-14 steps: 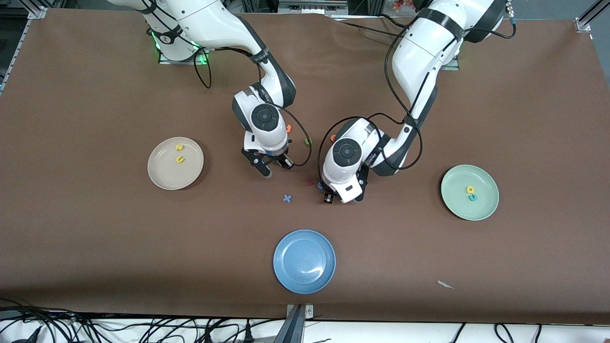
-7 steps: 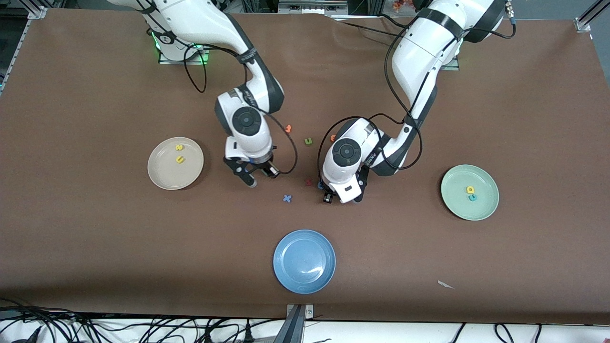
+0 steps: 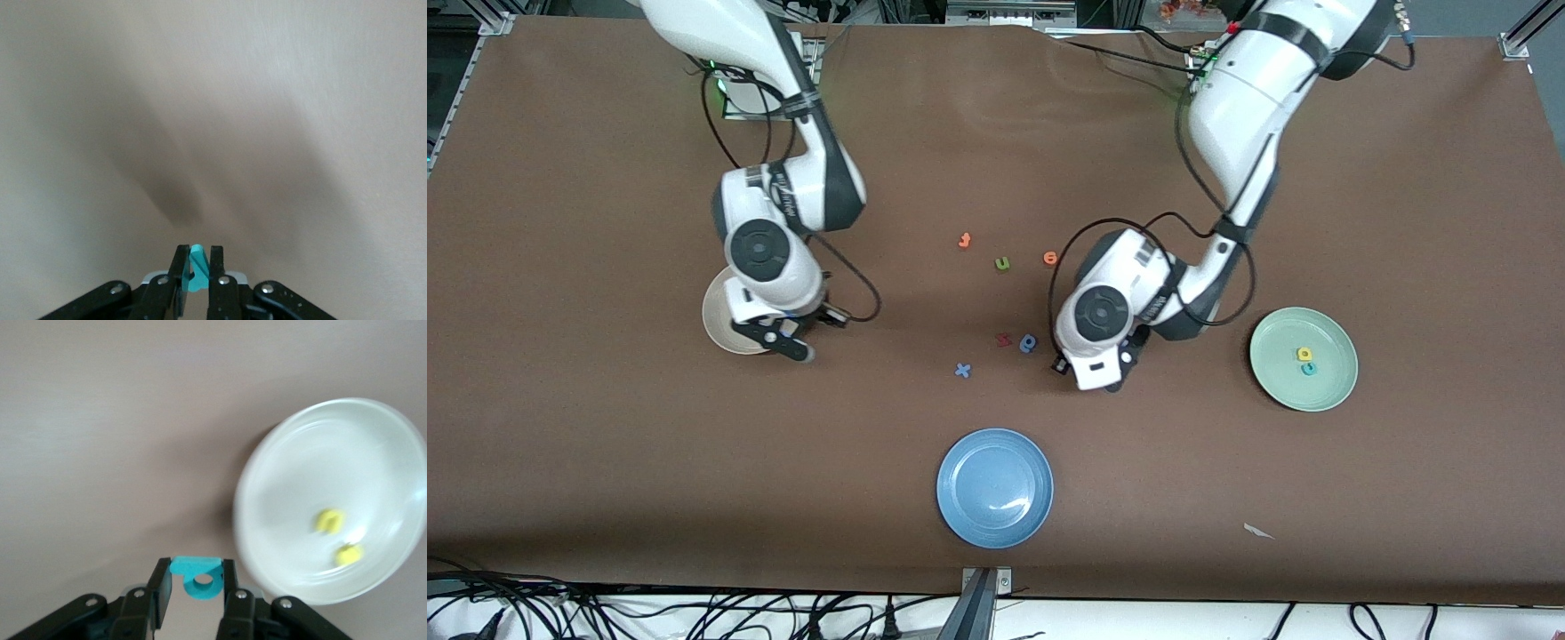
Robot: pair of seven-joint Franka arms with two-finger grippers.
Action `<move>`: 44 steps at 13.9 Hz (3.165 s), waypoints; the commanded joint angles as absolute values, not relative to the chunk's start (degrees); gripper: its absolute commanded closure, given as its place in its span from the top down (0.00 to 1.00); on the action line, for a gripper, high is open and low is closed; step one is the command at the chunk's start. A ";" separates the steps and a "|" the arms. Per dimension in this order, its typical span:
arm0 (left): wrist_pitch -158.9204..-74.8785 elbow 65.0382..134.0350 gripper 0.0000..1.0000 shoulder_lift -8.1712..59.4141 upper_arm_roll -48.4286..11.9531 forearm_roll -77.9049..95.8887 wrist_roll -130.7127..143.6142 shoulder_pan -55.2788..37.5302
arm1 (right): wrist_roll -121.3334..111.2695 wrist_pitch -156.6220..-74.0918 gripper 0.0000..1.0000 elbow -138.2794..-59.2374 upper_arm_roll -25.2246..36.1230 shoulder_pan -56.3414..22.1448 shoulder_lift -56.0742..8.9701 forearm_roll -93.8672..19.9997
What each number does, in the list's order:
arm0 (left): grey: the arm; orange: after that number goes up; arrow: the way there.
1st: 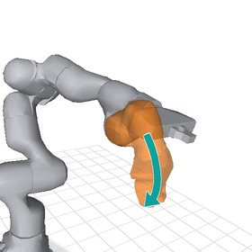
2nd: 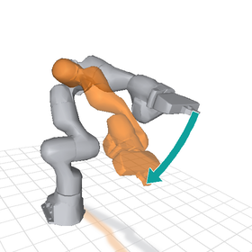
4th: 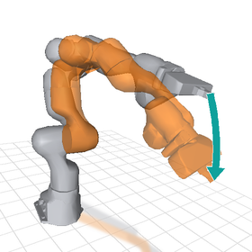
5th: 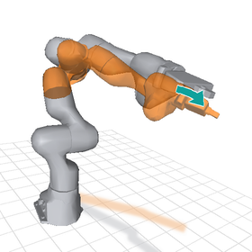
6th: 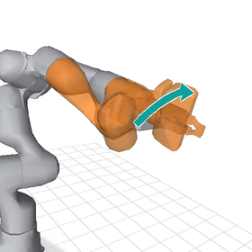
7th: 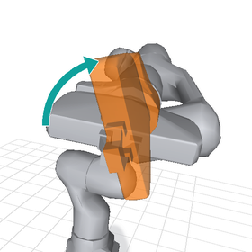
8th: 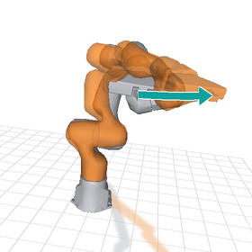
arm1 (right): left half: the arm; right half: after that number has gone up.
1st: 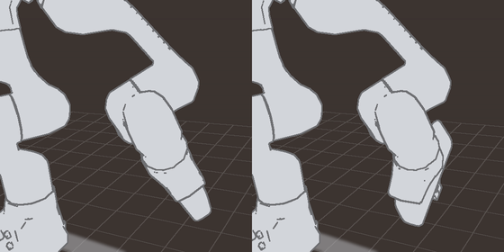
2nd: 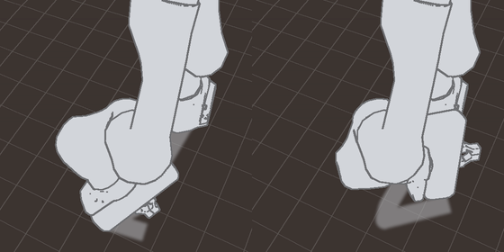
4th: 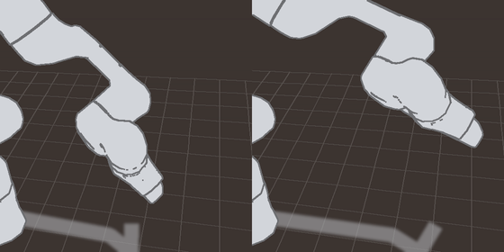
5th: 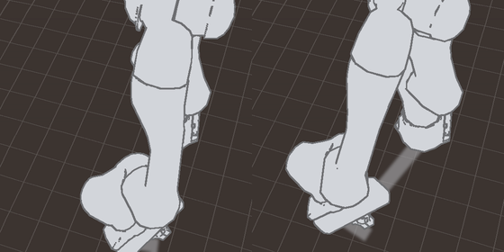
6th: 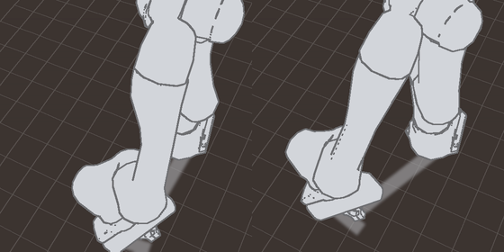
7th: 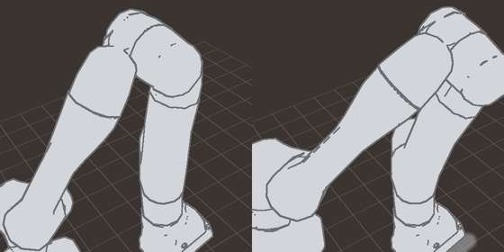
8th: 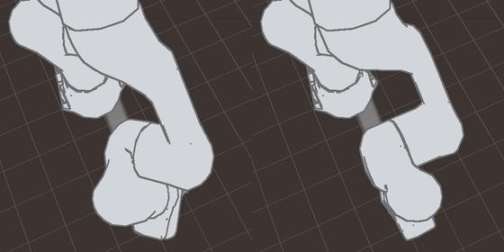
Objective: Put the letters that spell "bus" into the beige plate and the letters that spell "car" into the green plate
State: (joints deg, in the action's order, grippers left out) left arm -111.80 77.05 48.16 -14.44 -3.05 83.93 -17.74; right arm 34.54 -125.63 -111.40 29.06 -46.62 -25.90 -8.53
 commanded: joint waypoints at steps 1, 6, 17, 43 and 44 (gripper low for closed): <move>-100.15 78.31 0.00 42.73 -17.58 -1.40 63.36 -9.25 | 21.50 -135.14 0.26 -124.78 33.64 -47.29 -19.34 -8.44; -92.64 79.45 0.00 40.52 -17.23 -8.68 31.16 2.35 | 9.95 -149.39 0.28 -132.62 35.51 -43.52 -22.32 -8.70; -104.77 86.40 1.00 39.64 -17.31 -14.59 8.87 15.99 | 9.05 -119.07 1.00 -114.56 35.07 -42.80 -18.02 -9.14; -94.67 95.98 1.00 1.76 4.22 -0.53 1.67 -2.81 | 0.89 -98.70 1.00 -99.60 0.00 0.09 3.18 0.35; -94.40 95.98 1.00 1.76 4.04 -0.44 1.50 -2.81 | -0.69 -96.00 1.00 -96.80 0.35 0.09 1.68 0.35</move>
State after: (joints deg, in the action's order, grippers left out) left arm -95.58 95.56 2.49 3.74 -0.91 2.86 -2.22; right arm 2.36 -98.74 -101.64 0.48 -0.84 4.49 0.28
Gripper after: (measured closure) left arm 0.000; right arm 0.000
